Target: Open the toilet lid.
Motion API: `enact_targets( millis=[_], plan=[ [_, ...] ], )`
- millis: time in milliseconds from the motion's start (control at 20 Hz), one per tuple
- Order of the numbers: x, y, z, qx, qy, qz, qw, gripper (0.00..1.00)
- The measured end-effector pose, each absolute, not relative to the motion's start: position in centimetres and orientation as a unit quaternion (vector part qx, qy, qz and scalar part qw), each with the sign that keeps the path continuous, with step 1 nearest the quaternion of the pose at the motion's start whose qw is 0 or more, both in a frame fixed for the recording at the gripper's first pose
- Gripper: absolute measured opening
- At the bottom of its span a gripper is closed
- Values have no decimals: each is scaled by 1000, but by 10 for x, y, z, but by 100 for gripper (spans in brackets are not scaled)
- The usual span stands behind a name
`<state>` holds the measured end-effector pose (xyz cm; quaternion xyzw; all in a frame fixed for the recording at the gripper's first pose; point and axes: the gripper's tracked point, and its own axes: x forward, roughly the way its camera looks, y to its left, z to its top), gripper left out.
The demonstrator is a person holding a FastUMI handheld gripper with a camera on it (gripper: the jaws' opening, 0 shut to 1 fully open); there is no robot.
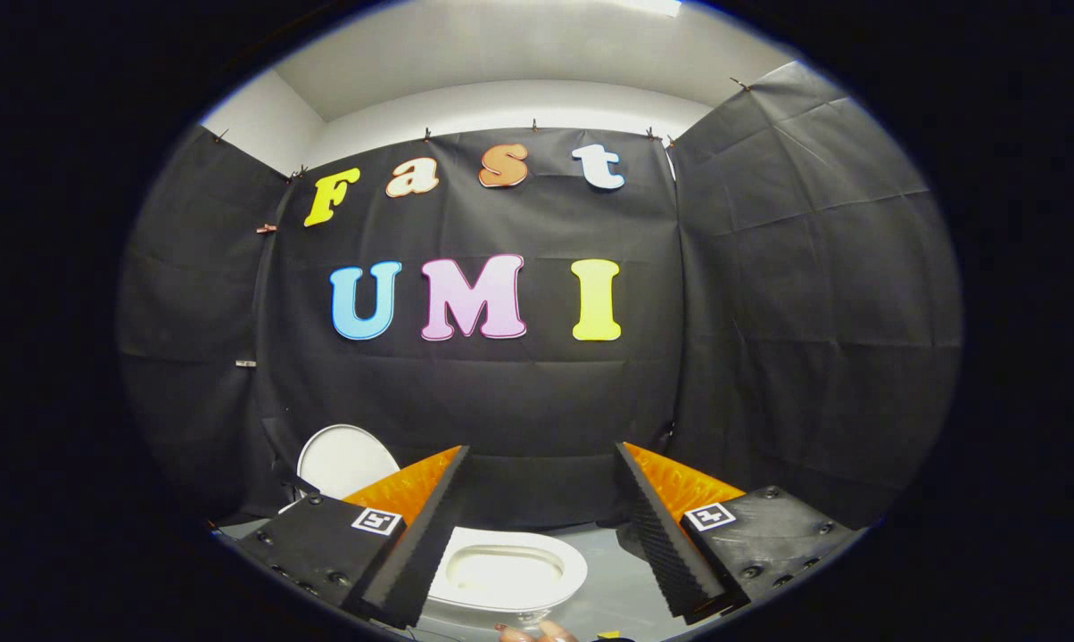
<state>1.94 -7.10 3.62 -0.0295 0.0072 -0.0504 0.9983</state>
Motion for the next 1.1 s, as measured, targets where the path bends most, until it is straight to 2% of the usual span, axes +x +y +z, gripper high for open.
enact_targets(
  millis=[300,1100],
  plan=[
    [12,-89,39,-6,1,-62,998,99],
    [9,-62,34,-17,-13,-32,999,99]
  ],
)
